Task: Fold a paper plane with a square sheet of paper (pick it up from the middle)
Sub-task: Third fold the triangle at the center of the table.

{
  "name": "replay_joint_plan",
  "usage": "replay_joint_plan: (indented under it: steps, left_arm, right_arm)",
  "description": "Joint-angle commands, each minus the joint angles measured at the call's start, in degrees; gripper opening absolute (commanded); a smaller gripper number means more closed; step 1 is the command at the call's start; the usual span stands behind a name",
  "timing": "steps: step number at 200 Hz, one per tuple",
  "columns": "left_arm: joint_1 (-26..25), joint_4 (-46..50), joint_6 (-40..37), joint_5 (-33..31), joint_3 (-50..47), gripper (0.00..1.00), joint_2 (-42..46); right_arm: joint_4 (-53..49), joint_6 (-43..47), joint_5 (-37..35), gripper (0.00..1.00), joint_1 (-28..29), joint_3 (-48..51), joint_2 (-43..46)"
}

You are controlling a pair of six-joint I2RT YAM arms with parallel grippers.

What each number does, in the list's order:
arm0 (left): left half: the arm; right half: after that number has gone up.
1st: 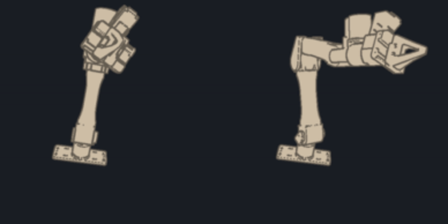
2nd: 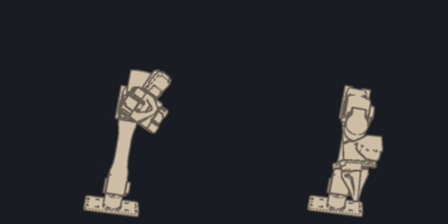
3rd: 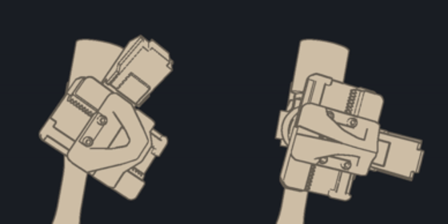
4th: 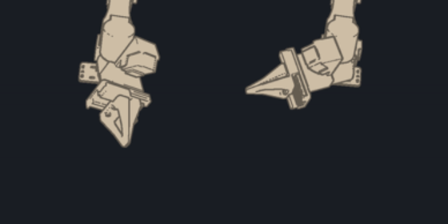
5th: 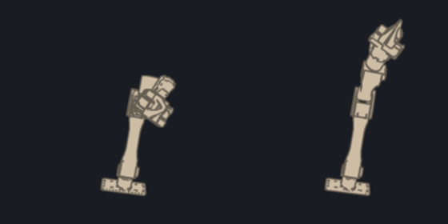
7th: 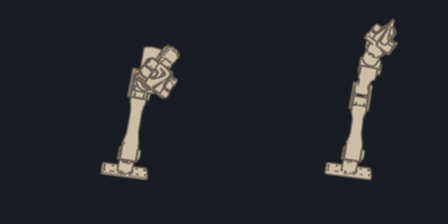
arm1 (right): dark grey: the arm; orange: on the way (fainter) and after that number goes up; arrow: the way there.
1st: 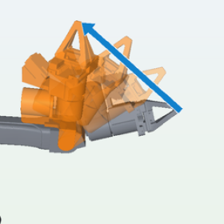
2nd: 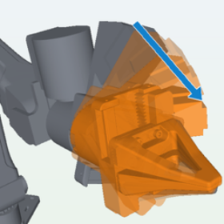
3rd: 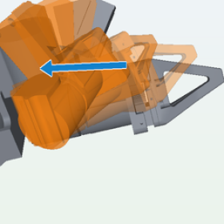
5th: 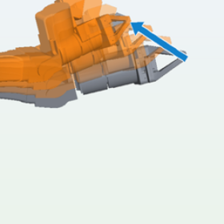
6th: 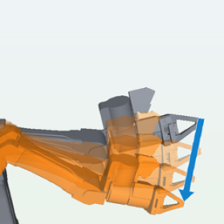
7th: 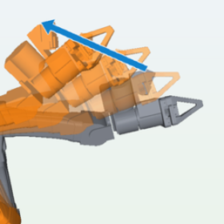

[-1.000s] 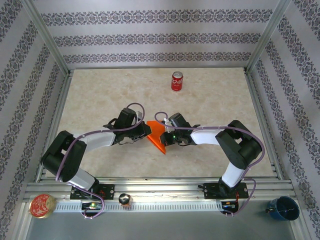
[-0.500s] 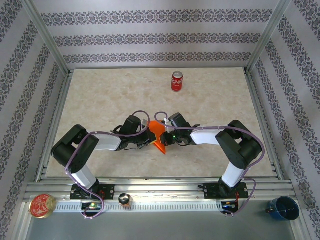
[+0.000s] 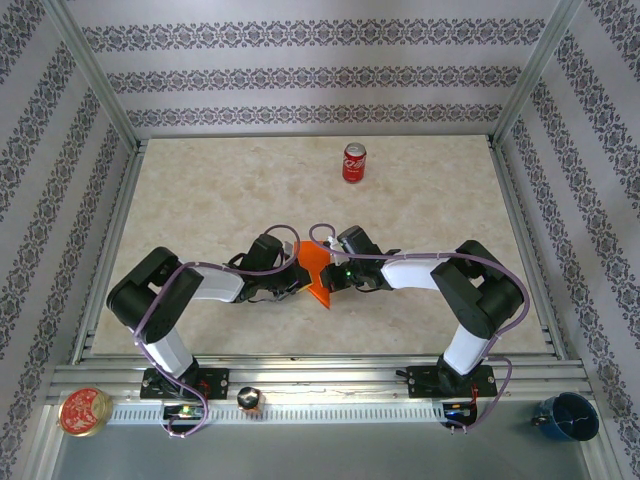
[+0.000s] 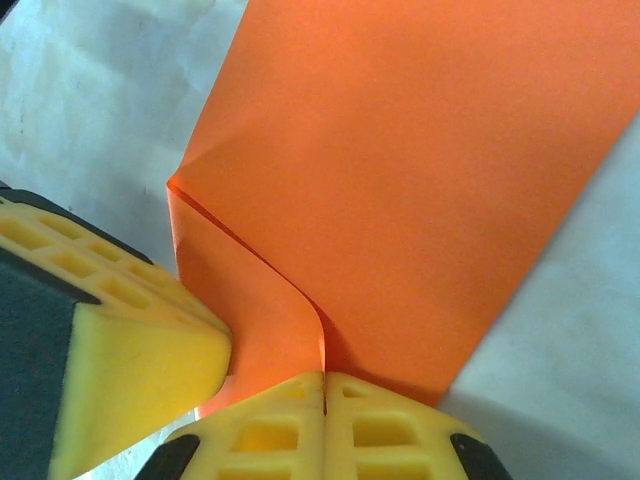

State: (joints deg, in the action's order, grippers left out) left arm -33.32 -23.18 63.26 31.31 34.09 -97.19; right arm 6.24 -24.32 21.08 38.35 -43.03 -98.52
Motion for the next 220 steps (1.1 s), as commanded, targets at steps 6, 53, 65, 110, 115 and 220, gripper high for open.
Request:
replay_joint_plan:
  steps: [6, 53, 65, 110, 115, 220]
  left_arm:
    - [-0.6, 1.0, -2.3, -1.4, -0.4, 0.0, -1.7]
    - [-0.6, 4.0, -3.9, -2.6, -0.9, 0.0, -1.9]
    - [-0.6, 4.3, -4.3, -2.3, -0.5, 0.0, -2.1]
    - [-0.6, 4.4, -4.6, -2.0, -0.3, 0.0, -2.4]
    - [-0.6, 4.4, -4.6, -1.9, -0.3, 0.0, -2.4]
    - [-0.6, 4.2, -4.4, -2.3, -0.2, 0.0, -2.3]
  right_arm:
    - [-1.6, -0.5, -0.5, 0.0, -0.7, 0.7, -1.0]
    - [-2.2, -0.6, 0.3, 0.0, -0.7, -0.1, -0.2]
    - [-2.4, -0.7, 0.8, 0.01, -0.7, -0.6, 0.3]
    - [-4.0, -4.2, 1.5, 0.32, -2.5, -0.9, 6.9]
    - [-4.2, -4.9, 1.3, 0.35, -3.1, -0.4, 8.0]
    - [-3.9, -11.4, 15.1, 0.05, 1.5, -0.1, 7.9]
